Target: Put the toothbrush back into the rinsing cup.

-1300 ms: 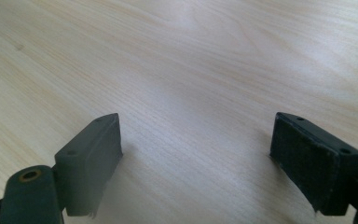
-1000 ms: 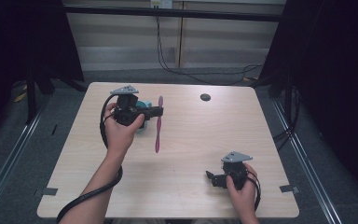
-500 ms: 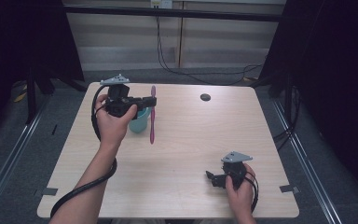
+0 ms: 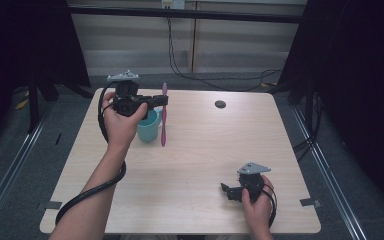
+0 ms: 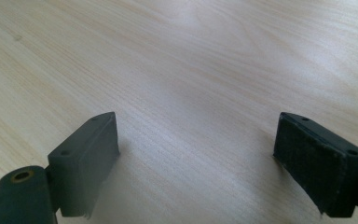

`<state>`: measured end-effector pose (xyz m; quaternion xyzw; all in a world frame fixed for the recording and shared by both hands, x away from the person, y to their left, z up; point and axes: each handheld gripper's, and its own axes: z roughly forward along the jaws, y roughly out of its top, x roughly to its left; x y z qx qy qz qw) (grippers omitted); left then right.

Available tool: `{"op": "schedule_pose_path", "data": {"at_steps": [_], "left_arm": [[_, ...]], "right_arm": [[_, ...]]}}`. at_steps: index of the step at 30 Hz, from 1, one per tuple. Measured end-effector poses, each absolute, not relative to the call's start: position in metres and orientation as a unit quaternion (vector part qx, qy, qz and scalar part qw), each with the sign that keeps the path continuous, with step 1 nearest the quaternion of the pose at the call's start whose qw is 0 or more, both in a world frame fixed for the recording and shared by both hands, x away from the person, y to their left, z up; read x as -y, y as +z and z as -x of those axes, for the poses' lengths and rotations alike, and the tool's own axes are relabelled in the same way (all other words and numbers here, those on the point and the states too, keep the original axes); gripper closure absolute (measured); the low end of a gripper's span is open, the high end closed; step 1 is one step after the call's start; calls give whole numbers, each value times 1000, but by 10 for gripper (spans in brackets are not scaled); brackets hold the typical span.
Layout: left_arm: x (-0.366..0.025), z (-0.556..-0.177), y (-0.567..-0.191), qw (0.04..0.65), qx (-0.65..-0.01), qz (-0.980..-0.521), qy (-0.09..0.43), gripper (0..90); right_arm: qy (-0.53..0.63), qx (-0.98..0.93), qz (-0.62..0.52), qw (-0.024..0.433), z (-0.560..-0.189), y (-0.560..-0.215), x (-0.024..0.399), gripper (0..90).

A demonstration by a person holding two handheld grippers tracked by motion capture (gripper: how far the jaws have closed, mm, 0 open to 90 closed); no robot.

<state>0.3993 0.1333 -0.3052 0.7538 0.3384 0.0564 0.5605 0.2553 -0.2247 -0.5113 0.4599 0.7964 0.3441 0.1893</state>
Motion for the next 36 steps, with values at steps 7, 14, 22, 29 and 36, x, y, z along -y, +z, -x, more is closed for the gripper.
{"op": "schedule_pose_path", "data": {"at_steps": [7, 14, 22, 29, 36], "left_arm": [[-134, -402, -297, 561, -339, -752, 69, 856], [-140, -407, -298, 560, -351, -745, 87, 856], [-147, -416, -299, 561, -360, -740, 96, 855], [-151, -424, -304, 559, -369, -735, 104, 855], [-156, -432, -306, 556, -375, -733, 115, 855]], "right_arm": [[344, -796, -460, 189, -255, -511, 225, 134], [343, -796, -461, 189, -255, -511, 225, 134], [343, -796, -461, 189, -255, -511, 225, 135], [344, -797, -460, 189, -255, -511, 224, 135], [344, -797, -459, 189, -255, -511, 224, 134]]}}
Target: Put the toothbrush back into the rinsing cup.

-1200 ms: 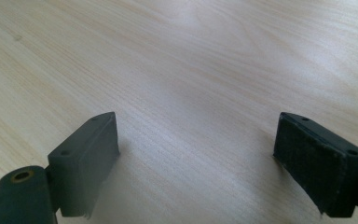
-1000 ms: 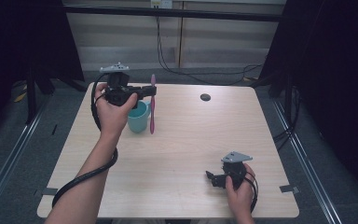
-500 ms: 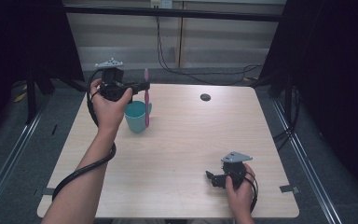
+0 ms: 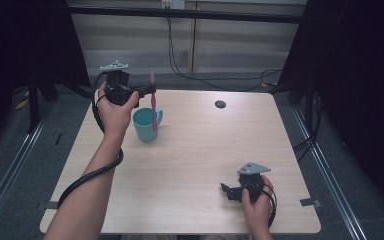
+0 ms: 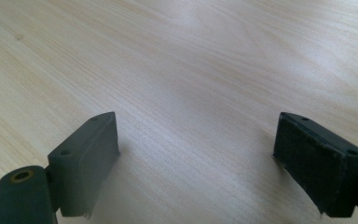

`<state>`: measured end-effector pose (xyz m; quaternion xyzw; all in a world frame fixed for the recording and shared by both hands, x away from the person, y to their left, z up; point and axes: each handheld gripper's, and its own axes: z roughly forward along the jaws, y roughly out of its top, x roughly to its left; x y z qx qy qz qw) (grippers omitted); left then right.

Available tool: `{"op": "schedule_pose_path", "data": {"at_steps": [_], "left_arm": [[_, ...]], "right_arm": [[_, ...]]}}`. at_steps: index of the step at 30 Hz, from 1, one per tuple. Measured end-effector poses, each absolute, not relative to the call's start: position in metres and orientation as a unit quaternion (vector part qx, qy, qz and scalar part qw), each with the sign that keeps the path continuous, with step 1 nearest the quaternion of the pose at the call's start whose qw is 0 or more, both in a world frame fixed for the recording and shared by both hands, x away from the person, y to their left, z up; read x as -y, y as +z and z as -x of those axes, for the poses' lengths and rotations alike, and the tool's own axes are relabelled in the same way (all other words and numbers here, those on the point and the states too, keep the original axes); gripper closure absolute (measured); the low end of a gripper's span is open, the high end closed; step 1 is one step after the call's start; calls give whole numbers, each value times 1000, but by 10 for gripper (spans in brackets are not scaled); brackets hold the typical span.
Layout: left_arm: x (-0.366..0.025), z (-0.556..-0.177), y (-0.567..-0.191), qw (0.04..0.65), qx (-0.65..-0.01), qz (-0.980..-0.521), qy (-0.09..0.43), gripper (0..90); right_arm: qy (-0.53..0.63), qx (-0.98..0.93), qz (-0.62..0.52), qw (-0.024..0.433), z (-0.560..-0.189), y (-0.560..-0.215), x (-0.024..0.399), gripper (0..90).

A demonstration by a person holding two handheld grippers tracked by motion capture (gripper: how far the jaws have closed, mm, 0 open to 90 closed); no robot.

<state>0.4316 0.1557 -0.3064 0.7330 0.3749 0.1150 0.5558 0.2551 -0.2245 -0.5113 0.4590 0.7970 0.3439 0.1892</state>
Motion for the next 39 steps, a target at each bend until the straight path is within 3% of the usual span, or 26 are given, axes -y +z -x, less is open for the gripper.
{"op": "schedule_pose_path", "data": {"at_steps": [19, 39], "left_arm": [[-166, -447, -302, 556, -378, -728, 135, 855], [-175, -474, -329, 539, -399, -727, 146, 855]], "right_arm": [[344, -797, -459, 189, -255, -511, 224, 134], [347, -800, -453, 186, -255, -511, 224, 135]]}}
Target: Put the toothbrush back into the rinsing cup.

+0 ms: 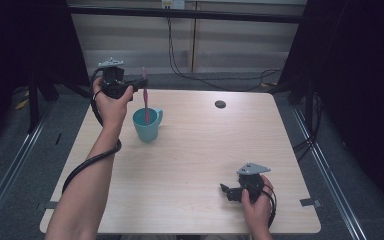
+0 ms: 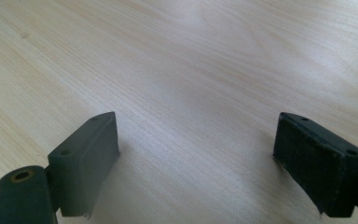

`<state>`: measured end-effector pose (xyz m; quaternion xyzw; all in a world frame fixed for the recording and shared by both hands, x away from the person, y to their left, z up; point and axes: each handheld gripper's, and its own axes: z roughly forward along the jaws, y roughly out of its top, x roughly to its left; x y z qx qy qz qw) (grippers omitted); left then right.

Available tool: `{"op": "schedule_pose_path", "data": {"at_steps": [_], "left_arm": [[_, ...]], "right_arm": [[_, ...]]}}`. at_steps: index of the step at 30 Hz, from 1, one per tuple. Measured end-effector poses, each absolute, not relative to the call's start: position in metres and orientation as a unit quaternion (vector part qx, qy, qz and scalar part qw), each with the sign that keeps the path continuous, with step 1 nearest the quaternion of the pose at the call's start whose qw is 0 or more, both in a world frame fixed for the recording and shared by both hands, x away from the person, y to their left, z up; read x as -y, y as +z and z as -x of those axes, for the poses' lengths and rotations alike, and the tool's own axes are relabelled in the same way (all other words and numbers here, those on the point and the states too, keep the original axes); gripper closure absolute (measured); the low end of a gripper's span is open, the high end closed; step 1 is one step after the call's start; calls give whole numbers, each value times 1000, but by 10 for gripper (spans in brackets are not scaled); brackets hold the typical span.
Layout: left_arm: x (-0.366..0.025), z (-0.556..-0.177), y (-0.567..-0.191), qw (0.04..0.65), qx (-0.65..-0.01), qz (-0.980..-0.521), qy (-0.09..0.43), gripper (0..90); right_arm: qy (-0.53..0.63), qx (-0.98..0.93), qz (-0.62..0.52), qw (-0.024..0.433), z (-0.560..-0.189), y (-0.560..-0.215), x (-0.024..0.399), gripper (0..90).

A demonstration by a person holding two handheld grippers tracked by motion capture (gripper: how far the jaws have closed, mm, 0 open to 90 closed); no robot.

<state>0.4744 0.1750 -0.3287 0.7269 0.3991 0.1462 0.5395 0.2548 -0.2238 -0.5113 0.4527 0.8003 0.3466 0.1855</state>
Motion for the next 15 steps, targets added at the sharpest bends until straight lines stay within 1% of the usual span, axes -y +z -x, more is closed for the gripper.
{"op": "schedule_pose_path", "data": {"at_steps": [10, 14, 15], "left_arm": [[-181, -481, -340, 532, -408, -721, 176, 856], [-179, -483, -346, 528, -408, -722, 182, 854], [-179, -484, -349, 530, -409, -722, 177, 854]], "right_arm": [[347, -801, -451, 185, -255, -511, 224, 135], [347, -802, -450, 185, -254, -511, 223, 135], [347, -802, -449, 185, -254, -511, 223, 135]]}}
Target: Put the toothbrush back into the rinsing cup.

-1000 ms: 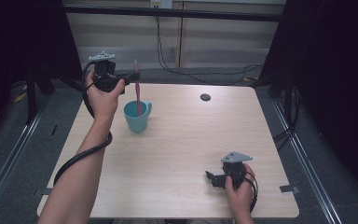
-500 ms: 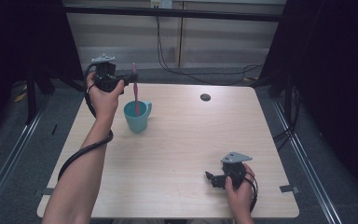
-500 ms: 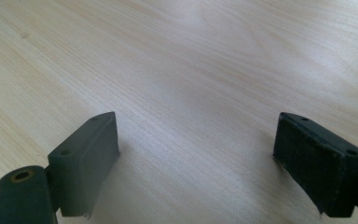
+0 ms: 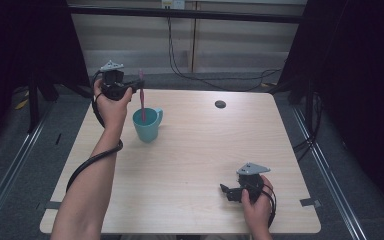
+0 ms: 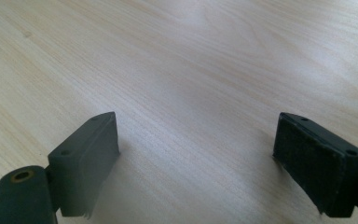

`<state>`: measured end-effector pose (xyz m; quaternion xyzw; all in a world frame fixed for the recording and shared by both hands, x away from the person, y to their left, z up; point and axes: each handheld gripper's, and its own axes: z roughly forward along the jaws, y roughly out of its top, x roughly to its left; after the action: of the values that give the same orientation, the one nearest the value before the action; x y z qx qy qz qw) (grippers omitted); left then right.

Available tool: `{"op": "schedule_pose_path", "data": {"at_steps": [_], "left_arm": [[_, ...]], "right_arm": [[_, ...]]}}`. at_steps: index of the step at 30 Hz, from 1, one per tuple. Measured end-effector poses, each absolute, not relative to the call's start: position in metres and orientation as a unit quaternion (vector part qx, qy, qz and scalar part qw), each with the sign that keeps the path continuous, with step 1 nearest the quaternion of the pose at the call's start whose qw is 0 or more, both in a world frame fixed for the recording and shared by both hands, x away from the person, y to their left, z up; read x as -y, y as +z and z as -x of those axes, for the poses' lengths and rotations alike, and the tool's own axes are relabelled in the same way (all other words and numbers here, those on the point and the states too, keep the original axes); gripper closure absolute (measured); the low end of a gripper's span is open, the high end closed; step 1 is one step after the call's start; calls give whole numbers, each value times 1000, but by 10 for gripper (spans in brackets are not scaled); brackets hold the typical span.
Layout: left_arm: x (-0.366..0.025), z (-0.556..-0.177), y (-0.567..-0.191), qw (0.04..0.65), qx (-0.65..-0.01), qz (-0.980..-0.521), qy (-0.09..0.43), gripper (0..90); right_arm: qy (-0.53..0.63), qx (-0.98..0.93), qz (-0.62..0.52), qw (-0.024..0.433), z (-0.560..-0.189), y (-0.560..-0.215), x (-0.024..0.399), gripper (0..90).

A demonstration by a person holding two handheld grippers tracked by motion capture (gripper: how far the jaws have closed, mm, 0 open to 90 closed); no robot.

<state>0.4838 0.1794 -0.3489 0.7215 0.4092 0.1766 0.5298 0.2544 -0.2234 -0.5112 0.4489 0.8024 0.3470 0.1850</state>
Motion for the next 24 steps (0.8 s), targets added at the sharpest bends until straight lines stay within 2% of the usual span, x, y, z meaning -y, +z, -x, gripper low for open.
{"op": "schedule_pose_path", "data": {"at_steps": [12, 24], "left_arm": [[-169, -480, -388, 495, -430, -738, 158, 845], [-157, -472, -398, 487, -423, -750, 146, 842]], "right_arm": [[347, -804, -447, 183, -254, -511, 223, 136], [348, -804, -446, 182, -254, -511, 223, 136]]}}
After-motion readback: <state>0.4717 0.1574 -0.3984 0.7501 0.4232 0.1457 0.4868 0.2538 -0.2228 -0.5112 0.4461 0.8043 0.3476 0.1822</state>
